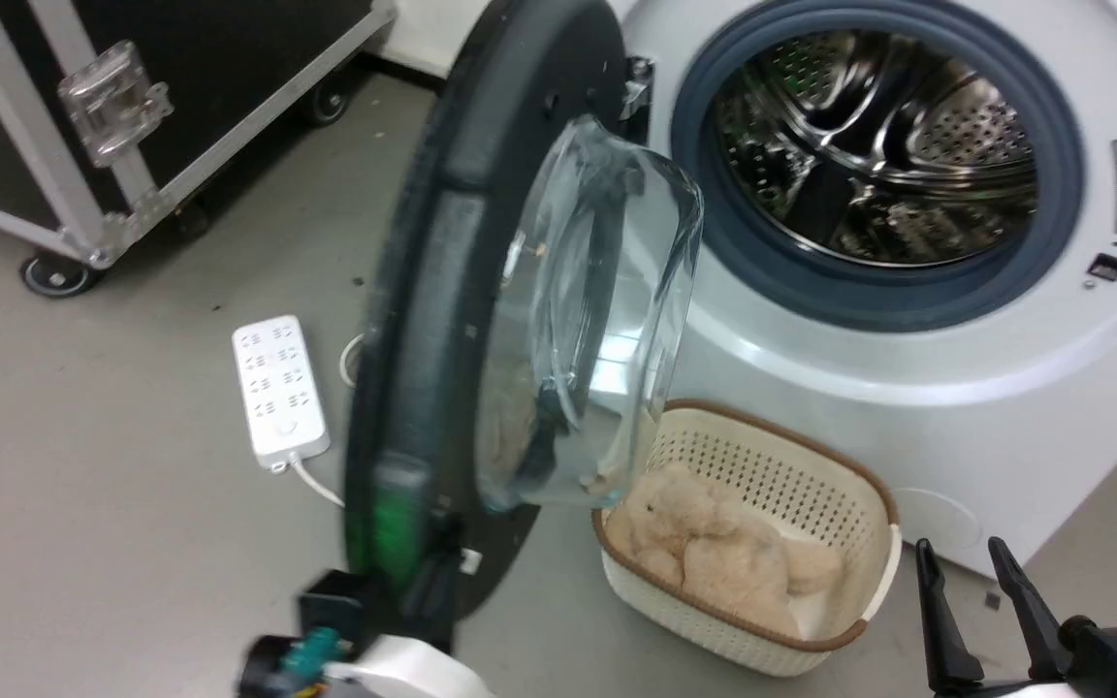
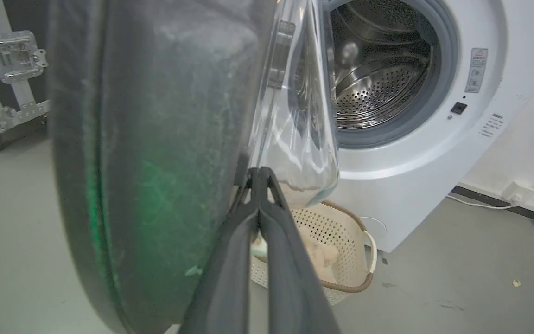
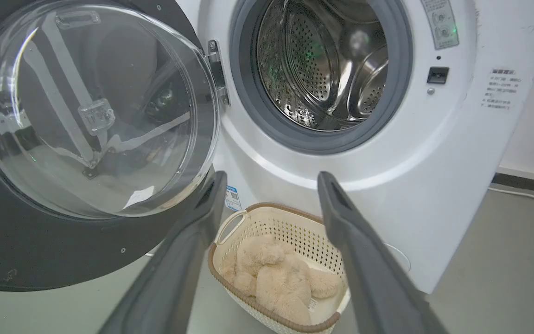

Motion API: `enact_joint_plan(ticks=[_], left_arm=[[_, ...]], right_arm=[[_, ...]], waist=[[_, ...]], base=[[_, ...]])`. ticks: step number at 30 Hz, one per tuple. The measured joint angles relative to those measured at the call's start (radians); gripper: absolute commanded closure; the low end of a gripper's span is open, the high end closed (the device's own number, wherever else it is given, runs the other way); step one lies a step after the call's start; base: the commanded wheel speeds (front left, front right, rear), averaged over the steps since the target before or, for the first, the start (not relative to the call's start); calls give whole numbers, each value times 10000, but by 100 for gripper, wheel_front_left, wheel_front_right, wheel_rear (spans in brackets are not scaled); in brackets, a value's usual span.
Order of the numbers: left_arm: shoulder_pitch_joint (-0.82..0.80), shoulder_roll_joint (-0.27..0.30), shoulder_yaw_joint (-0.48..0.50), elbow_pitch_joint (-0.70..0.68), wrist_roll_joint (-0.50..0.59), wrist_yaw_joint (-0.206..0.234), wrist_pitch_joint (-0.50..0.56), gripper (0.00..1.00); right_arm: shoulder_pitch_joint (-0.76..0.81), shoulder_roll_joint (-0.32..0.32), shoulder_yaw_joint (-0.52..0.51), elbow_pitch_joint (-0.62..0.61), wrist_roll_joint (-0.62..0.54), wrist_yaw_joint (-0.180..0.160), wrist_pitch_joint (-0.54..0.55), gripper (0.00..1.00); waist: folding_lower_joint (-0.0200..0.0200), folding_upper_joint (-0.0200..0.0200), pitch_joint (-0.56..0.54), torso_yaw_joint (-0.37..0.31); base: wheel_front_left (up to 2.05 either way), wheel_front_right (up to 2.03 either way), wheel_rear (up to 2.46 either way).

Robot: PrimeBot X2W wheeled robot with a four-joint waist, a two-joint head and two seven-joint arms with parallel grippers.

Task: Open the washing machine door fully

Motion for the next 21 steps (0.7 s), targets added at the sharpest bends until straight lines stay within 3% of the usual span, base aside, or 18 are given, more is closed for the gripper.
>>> enact_joint_plan(ticks=[4, 6, 9, 10, 17, 21], left_arm=[[-158, 537, 1032, 42, -493, 146, 12, 100], [-1006, 1246, 2178, 491, -957, 140, -13, 100], [-1423, 1720, 2734, 894, -1183, 69, -13, 100], [-1883, 2243, 3256, 1517, -1321, -44, -104, 100], [-2928, 3329, 4174, 3231, -1555, -393, -355, 100], [-3265, 3490, 4320, 3827, -1551, -500, -575, 100]], right_arm=[[-67, 0, 94, -209, -297, 0, 234, 0], [-475, 4, 184, -642, -685, 0, 596, 0], [-729, 2, 174, -851, -826, 0, 746, 0], [-927, 4, 215, -991, -1011, 0, 811, 0], [-1326, 6, 213, -1081, -1212, 0, 924, 0], [-1333, 6, 81, -1076, -1237, 0, 918, 0]], waist=[[0, 0, 547, 161], [2, 0, 1369, 29], [3, 0, 1815, -137], [3, 0, 2266, -331], [4, 0, 3048, -912], [4, 0, 3258, -1171]], base=[[0, 0, 0], [0, 0, 0], [0, 0, 0], [0, 0, 0], [0, 0, 0], [0, 0, 0]])
